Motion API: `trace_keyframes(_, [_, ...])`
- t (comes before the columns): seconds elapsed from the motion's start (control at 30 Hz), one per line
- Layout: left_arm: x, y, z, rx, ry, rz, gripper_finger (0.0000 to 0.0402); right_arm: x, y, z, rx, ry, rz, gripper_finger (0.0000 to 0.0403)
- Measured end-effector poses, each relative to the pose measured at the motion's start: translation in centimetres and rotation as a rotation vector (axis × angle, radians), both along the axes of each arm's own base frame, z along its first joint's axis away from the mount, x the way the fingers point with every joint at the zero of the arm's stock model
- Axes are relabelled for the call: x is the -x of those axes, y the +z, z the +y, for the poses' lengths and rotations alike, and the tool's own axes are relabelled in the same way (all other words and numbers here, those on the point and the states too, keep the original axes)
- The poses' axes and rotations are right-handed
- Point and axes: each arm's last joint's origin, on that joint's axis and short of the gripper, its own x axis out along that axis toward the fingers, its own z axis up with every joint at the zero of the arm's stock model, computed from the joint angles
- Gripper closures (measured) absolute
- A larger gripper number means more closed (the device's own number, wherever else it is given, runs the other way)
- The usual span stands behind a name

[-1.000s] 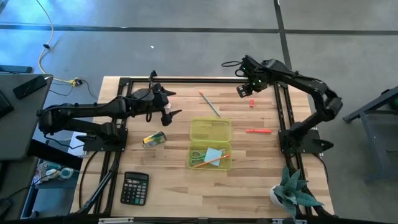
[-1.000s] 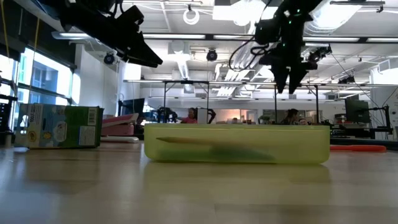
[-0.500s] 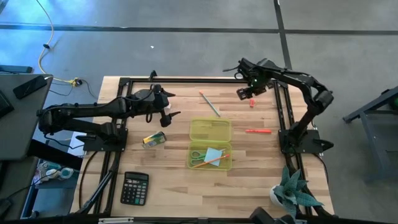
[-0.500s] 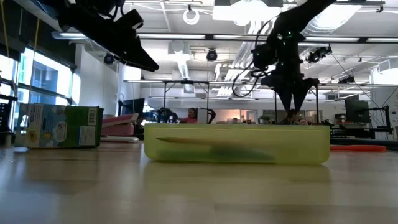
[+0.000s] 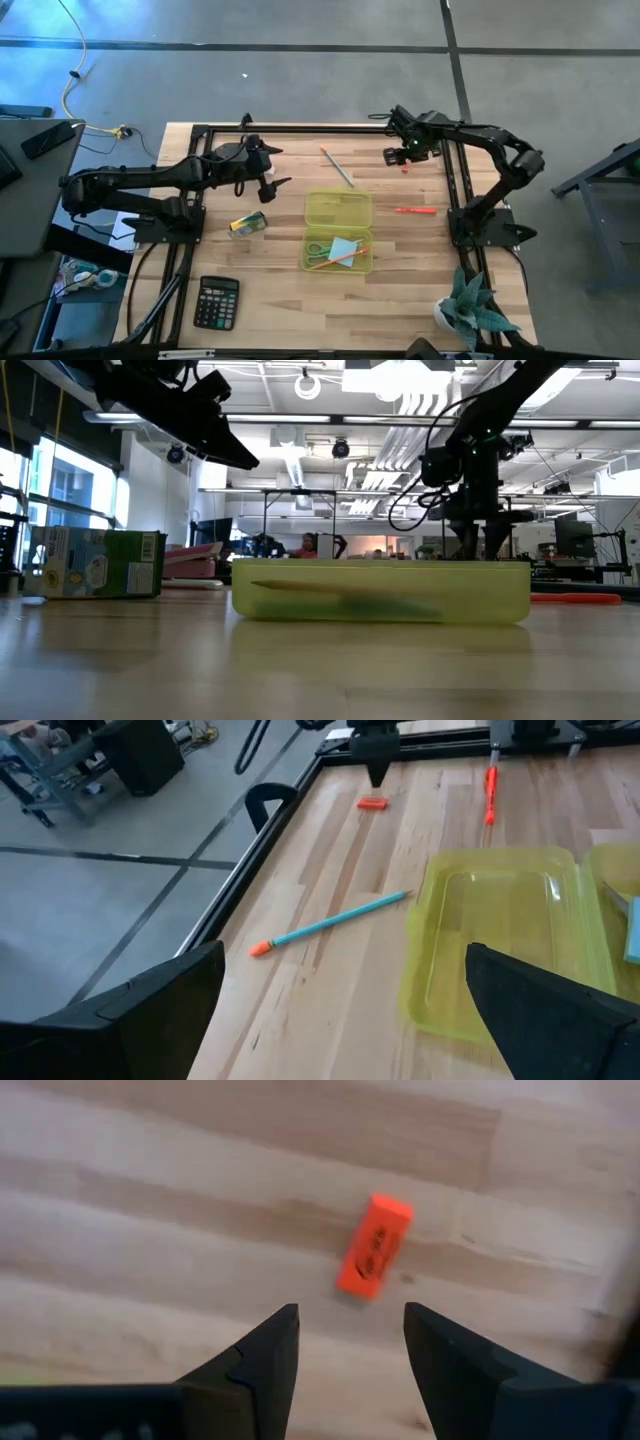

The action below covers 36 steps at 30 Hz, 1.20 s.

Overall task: Pack school essentials
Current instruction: Put the orange eraser into the supply box

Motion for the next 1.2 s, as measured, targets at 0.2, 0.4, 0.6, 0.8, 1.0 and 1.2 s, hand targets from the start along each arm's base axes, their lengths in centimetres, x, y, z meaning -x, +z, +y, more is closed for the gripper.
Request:
trace_keyframes(0.2, [0.0,0.0,0.0,0.006,0.003,-0.003,0.0002,0.5,-1.7,0.3,0.045,-0.029,0.035,0.0229])
trace_keyframes(0.4, [0.0,-0.1,0.0,0.012,0.003,0.008,0.0002,0.8,-2.9,0.5,0.077,-0.078,0.027,0.0214])
trace_keyframes(0.6, [0.0,-0.1,0.0,0.006,-0.001,0.012,0.0002,0.7,-3.1,0.3,0.117,-0.097,0.021,0.0206])
trace_keyframes(0.8, [0.0,-0.1,0.0,0.006,-0.001,0.011,0.0002,0.6,-3.6,0.2,0.110,-0.097,0.031,0.0206])
trace_keyframes(1.0, [0.0,-0.1,0.0,0.005,-0.001,0.009,0.0002,0.3,-5.2,-0.1,0.073,-0.094,0.071,0.0206])
trace_keyframes(1.2, [0.0,-0.1,0.0,0.005,-0.002,0.009,0.0002,0.2,-5.7,-0.2,0.056,-0.104,0.081,0.0212])
